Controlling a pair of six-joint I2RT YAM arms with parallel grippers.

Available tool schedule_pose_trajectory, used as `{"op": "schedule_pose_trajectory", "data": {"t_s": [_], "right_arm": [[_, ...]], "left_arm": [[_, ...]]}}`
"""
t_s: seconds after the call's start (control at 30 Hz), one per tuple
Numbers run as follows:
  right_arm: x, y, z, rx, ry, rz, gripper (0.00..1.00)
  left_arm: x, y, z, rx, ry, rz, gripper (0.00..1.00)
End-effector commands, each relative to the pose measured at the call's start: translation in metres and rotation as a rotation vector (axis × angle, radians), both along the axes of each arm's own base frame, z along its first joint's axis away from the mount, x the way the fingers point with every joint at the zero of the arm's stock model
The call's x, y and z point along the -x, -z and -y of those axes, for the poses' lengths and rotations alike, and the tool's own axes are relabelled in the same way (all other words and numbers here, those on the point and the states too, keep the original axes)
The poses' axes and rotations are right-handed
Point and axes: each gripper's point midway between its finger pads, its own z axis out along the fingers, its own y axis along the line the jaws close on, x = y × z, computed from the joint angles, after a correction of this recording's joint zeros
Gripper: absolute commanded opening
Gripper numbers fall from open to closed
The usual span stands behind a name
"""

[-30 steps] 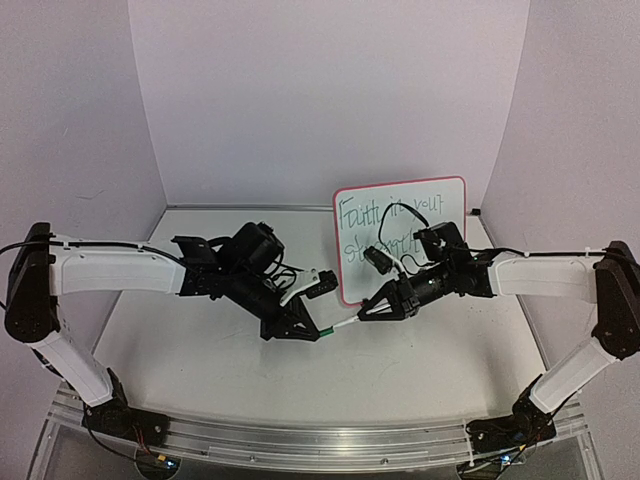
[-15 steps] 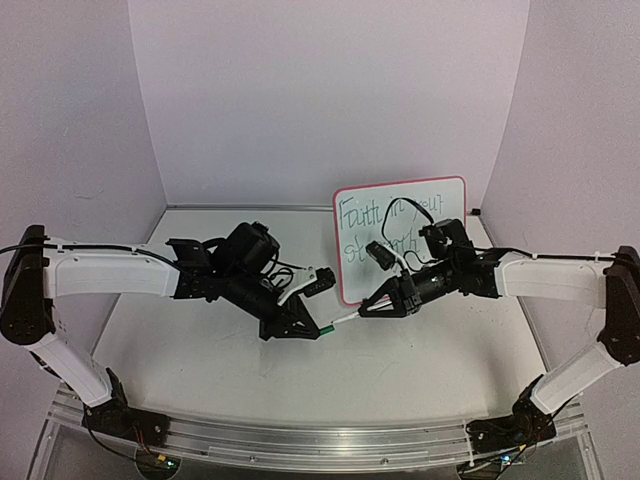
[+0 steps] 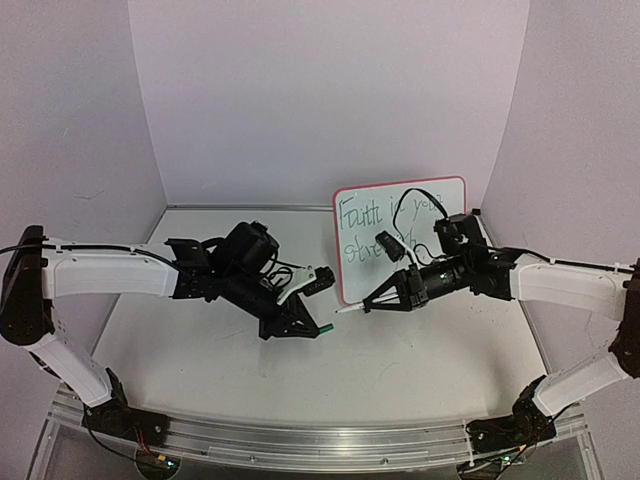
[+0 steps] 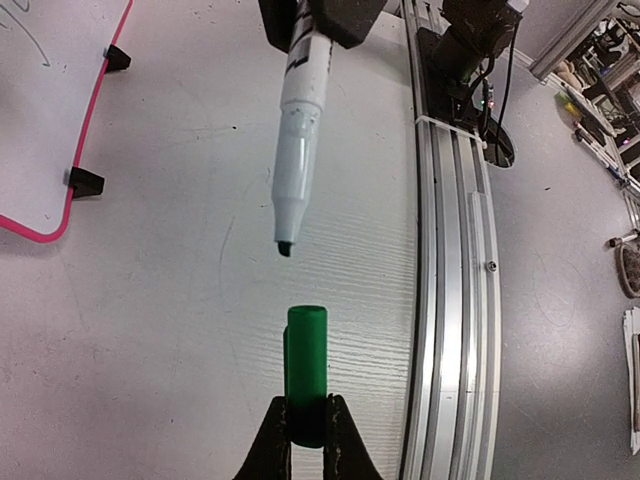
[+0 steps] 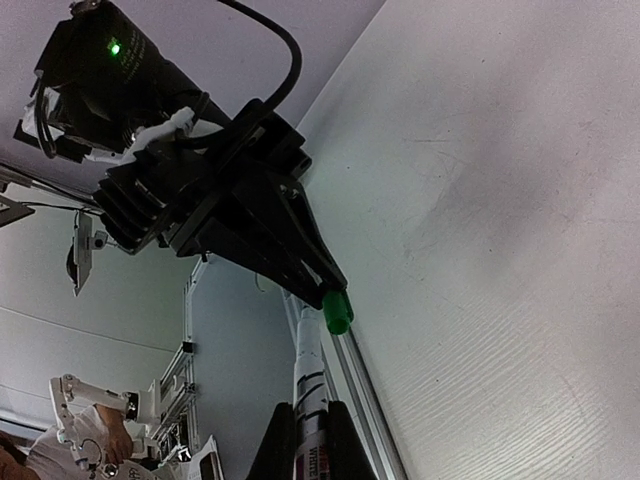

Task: Write a sentence on the whiteboard
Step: Insert the whiteboard marker without the cap into the pen cap.

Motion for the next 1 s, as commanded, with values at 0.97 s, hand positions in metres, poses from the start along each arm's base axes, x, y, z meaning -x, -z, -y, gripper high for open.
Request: {"op": "schedule_pose_trajectory", "data": {"t_s": [0.97], "right_arm": [[0.0059, 0.0030, -0.0050, -0.024, -0.055, -0.037, 0.00]], "left_arm": [[0.0019, -0.0240, 0.0047, 0.072, 0.005, 0.024, 0.00]]}}
